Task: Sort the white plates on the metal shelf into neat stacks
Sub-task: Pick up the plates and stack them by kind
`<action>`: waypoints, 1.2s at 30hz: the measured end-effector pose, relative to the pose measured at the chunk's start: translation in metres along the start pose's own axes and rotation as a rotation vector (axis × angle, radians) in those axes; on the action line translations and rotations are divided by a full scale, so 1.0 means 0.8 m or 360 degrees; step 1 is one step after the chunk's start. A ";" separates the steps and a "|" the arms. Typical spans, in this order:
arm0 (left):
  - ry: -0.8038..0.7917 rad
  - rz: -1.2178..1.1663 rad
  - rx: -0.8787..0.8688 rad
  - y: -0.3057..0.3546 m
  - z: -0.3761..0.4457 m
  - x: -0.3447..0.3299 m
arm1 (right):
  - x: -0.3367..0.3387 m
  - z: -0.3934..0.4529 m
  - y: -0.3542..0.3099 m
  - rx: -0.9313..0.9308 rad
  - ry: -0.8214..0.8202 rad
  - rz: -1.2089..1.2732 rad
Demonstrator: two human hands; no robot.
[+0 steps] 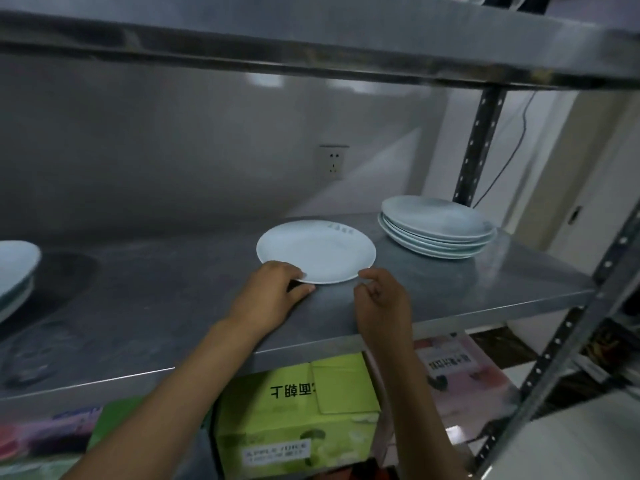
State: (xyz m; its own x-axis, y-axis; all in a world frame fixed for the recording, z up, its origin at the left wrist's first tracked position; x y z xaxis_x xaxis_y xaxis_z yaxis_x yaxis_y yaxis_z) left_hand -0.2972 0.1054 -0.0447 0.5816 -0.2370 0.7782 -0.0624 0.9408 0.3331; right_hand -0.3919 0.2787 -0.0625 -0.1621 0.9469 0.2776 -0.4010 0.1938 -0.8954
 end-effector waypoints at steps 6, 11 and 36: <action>0.0250 -0.0059 -0.0078 0.011 -0.008 0.029 | 0.009 -0.004 -0.007 -0.0113 -0.0007 0.0221; 0.0526 0.0000 -0.0213 0.024 -0.030 0.069 | -0.022 0.003 -0.022 -0.0539 -0.0320 0.0684; 0.1121 0.0584 0.0478 -0.122 -0.352 0.469 | -0.425 -0.182 -0.351 -0.0282 -0.1393 0.0740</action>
State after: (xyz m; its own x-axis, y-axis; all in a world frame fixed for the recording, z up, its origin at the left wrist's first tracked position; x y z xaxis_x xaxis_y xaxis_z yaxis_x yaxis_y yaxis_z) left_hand 0.1553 -0.0071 0.0648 0.8456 0.3703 0.3845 -0.5003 0.8009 0.3290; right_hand -0.0930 -0.0605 0.0437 -0.9024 0.4305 -0.0180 -0.0011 -0.0441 -0.9990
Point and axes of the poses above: each hand's wrist, its own z-axis towards the middle knuckle, its own x-axis out of the back of the hand, y = z × x, the point moved 9 cm from there along z, towards the middle knuckle, and after that the axes turned 6 degrees about -x, right-handed, at the moved point
